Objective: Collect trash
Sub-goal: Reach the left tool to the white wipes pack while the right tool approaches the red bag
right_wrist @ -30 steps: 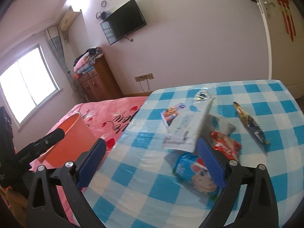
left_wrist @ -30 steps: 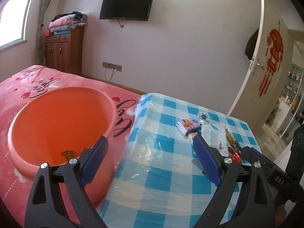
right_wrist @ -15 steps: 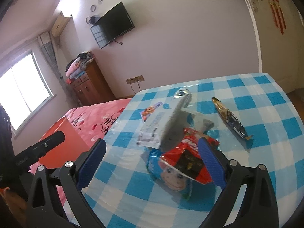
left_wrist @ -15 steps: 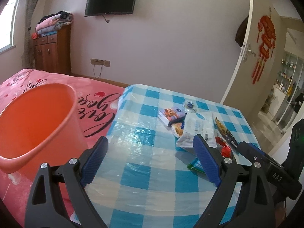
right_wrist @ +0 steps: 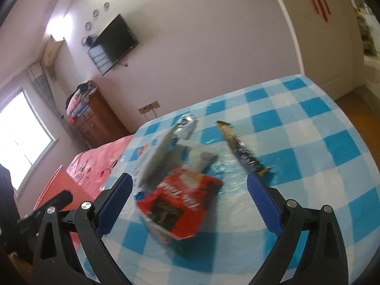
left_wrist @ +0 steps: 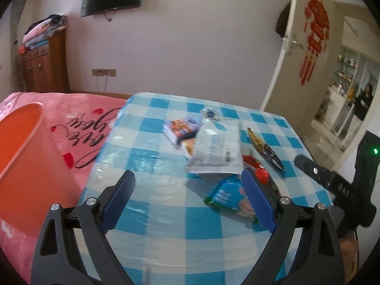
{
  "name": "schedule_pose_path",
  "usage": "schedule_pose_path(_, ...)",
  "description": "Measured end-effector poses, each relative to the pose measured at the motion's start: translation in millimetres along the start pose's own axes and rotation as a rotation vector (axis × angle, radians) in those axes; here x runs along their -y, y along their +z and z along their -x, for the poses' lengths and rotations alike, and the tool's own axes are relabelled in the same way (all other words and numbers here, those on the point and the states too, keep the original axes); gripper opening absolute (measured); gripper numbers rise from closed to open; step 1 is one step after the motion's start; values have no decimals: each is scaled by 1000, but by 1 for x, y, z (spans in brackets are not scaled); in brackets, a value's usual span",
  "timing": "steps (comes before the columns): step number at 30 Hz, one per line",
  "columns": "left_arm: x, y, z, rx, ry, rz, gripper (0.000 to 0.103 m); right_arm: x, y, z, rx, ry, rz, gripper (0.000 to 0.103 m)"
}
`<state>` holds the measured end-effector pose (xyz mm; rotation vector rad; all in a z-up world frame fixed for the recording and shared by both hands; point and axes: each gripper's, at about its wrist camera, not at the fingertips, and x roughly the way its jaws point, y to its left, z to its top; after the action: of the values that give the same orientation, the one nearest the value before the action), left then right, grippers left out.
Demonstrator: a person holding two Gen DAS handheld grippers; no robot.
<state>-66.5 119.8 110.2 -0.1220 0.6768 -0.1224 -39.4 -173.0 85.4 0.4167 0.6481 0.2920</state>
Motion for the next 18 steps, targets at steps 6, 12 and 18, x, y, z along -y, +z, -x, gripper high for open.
schedule_pose_path(6,27,4,-19,-32,-35,-53,91,39,5,-11,-44,-11,-94,96)
schedule_pose_path(12,36,26,-52,-108,-110,-54,91,44,-2,-21,-134,146,-192,96)
schedule_pose_path(18,44,47,-96,-207,-215,-106,91,27,-8,-33,-202,238,-207,96)
